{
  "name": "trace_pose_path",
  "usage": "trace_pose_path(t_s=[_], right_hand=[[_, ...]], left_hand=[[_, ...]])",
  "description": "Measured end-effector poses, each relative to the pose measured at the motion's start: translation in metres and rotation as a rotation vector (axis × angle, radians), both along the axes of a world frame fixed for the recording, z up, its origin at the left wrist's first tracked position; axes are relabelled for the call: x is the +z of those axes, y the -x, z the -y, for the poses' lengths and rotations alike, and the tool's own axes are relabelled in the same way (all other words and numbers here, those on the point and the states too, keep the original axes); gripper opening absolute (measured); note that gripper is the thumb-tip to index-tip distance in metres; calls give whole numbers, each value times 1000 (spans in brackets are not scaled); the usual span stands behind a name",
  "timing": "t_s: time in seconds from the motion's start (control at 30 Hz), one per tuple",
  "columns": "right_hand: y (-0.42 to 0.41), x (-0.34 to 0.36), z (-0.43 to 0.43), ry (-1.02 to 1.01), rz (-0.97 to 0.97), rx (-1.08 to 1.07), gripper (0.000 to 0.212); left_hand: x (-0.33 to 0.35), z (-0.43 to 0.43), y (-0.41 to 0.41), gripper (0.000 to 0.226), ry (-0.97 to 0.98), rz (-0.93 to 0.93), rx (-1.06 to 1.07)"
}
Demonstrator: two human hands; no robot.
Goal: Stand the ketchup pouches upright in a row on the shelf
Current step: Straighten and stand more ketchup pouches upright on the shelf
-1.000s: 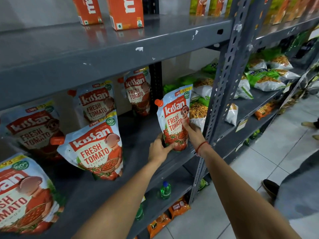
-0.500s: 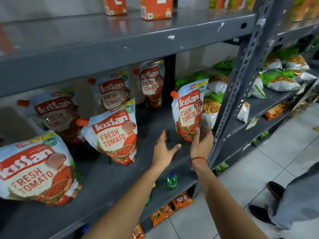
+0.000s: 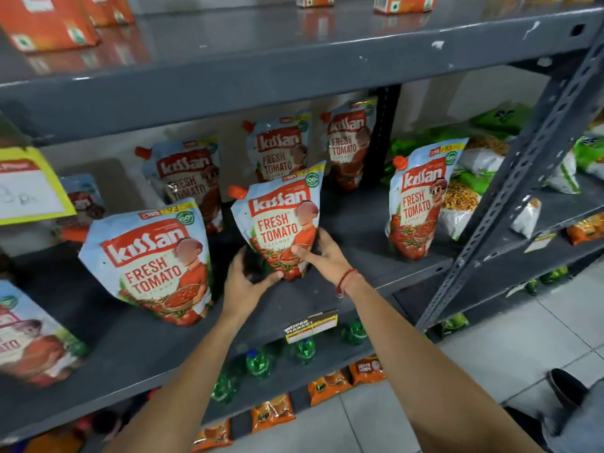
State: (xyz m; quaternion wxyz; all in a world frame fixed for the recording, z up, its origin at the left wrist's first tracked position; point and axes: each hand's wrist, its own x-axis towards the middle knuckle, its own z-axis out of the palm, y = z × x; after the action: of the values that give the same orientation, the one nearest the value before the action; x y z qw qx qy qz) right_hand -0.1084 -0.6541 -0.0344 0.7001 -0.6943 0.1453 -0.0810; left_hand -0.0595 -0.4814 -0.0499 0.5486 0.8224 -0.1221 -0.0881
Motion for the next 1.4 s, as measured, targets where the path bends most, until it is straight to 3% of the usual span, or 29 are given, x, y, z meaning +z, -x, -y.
trace_pose_path(t_s=[0.1, 0.23, 0.47, 0.97, 1.03, 1.17, 1.3, 1.4], right_hand=[[-1, -1, 2, 52, -14, 0, 54], [11, -3, 10, 86, -13, -29, 56], [47, -3, 40, 124, 16, -82, 35], [66, -9, 47, 70, 10, -107, 49], [68, -11, 44, 36, 30, -173, 57], [74, -2, 25, -9, 104, -598, 62], [81, 10, -16, 305, 271, -861, 38], [69, 7, -55, 497, 342, -790, 30]], left_hand=[[0, 11, -7, 76, -99, 3, -144], [5, 23, 3, 66, -131, 60, -101], [8, 54, 43, 55, -135, 149, -55], [-1, 66, 57, 65, -128, 122, -106], [-1, 65, 59, 65, -126, 111, -136], [4, 52, 62, 63, -20, 60, -111], [8, 13, 75, 37, 161, 68, 79], [2, -33, 81, 18, 211, 134, 205]])
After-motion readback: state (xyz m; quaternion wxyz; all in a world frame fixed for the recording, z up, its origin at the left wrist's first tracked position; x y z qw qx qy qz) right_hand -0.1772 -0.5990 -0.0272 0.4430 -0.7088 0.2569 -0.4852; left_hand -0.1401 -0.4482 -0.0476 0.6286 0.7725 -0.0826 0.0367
